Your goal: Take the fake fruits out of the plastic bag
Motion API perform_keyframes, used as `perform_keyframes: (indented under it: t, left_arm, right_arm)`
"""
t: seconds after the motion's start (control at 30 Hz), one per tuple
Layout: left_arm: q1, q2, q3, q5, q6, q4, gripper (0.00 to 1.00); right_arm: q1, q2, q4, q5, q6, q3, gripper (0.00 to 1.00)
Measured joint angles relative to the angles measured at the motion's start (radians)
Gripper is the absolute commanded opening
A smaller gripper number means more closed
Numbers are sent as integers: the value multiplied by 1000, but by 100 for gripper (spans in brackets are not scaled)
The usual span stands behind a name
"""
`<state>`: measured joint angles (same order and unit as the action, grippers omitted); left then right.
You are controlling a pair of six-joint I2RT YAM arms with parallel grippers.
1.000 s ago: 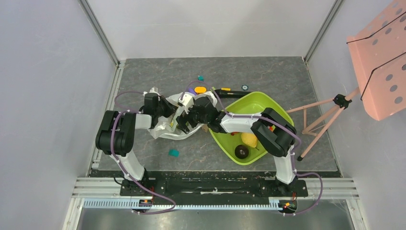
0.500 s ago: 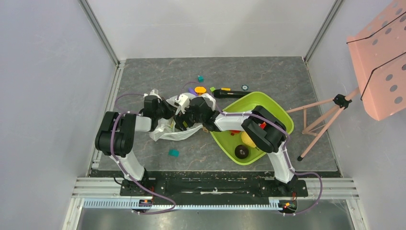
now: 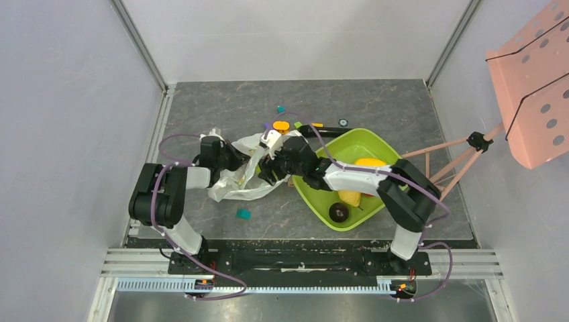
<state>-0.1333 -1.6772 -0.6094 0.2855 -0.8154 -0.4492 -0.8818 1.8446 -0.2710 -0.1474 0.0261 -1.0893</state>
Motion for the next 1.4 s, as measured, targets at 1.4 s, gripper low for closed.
perform_keyframes:
  t: [1.4]
  left_arm:
    - [-4,613,51,-156,0,370,6]
  right_arm:
    - [348,-887,429,266,-236,496,56]
